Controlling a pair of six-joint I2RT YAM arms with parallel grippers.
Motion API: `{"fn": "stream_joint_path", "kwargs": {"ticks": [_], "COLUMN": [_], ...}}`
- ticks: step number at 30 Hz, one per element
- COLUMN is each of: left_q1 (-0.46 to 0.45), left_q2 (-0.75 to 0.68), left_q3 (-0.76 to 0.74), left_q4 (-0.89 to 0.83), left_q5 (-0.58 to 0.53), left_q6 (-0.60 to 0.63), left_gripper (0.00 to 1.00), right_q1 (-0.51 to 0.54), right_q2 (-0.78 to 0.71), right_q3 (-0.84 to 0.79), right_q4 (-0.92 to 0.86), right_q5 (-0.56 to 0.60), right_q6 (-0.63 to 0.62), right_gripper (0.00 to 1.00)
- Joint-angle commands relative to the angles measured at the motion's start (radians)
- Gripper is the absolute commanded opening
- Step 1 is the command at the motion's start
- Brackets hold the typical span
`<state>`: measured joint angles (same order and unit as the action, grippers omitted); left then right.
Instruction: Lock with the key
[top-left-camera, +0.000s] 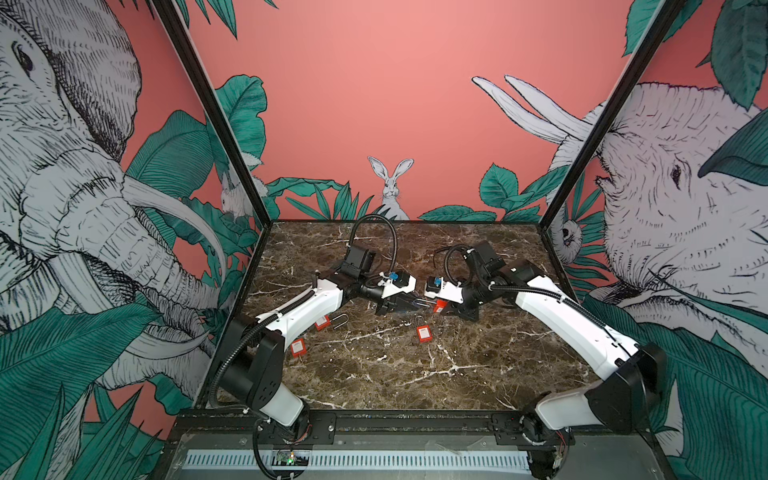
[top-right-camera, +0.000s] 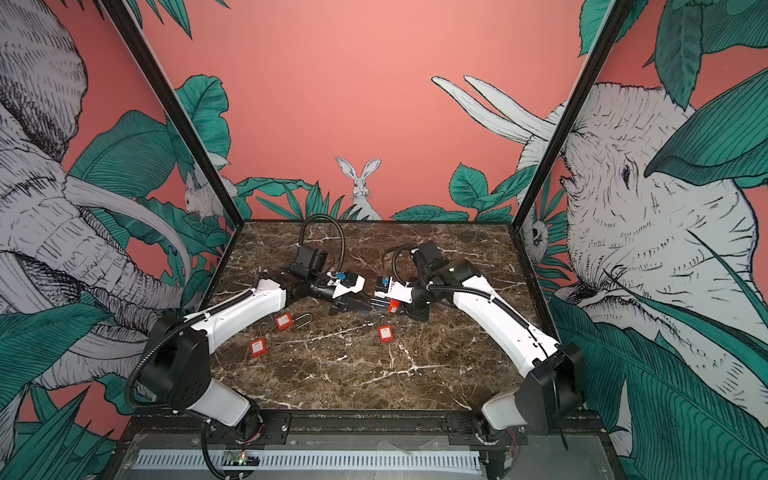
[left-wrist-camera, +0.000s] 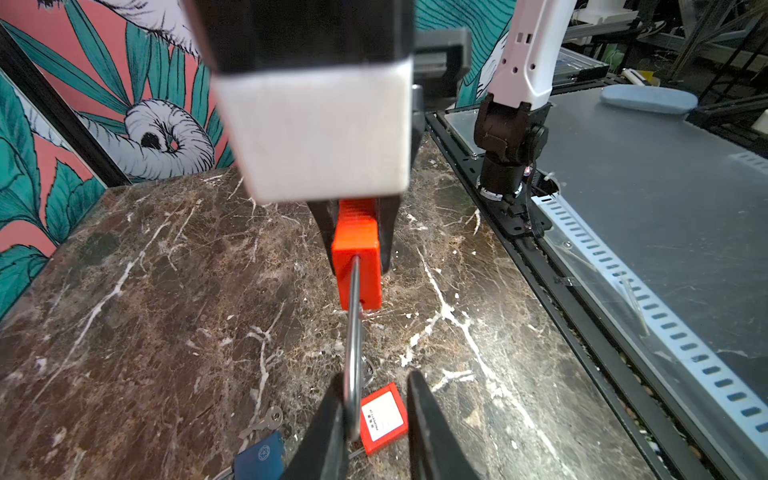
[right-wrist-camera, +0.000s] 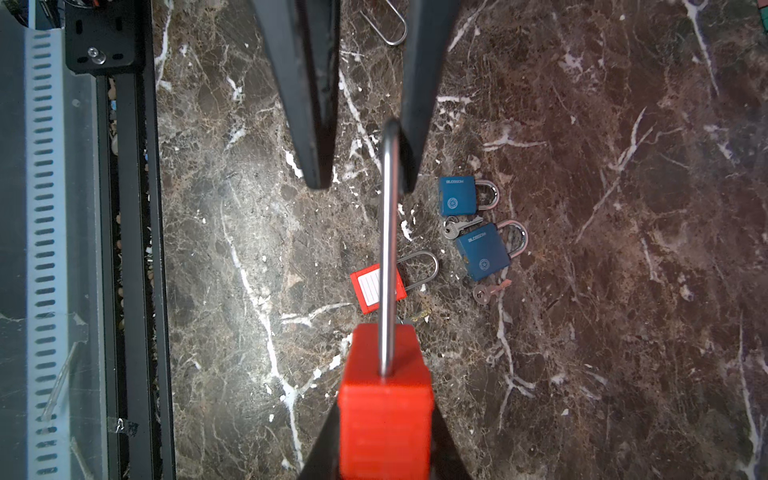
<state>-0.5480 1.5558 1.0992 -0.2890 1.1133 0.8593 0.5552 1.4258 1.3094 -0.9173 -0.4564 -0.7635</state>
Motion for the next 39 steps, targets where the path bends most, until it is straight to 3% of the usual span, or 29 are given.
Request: {"fn": "stream_joint_path", "kwargs": {"ticks": [1, 16, 22, 30, 39], "left_q1": [-0.006, -0.024, -0.033, -0.067, -0.090], "left_q2": [0.007, 0.031, 0.046, 0.055, 0.062], "left_q3": [0.033, 0.044, 0.036, 0.017, 0.000], "left_q4": [-0.033, -0.001, 0.040, 0.127, 0.201], "left_q5": [0.016, 0.048, 0.063, 0.041, 0.035], "left_q6": [0.015, -0.028, -0.073, -0.123, -0.182], "left_gripper": [0.19, 0.00, 0.00, 0.00, 0.00], "right_q1": [-0.006, -0.006, -0.006, -0.006, -0.006], "right_q2": [-0.008, -0.011, -0.038, -0.018, -0.014], "right_q3": [0.022, 0.009, -0.063, -0.060, -0.059], "right_q4": [0.009, 0.066, 0.173, 0.186, 0.249], "right_q5": [-0.013, 0.015, 0.002, -0.080, -0.094], "right_q6": [-0.014, -0.013, -0.010, -0.005, -0.017], "right_gripper": [0.03, 0.03, 0.03, 0.02, 0.01]}}
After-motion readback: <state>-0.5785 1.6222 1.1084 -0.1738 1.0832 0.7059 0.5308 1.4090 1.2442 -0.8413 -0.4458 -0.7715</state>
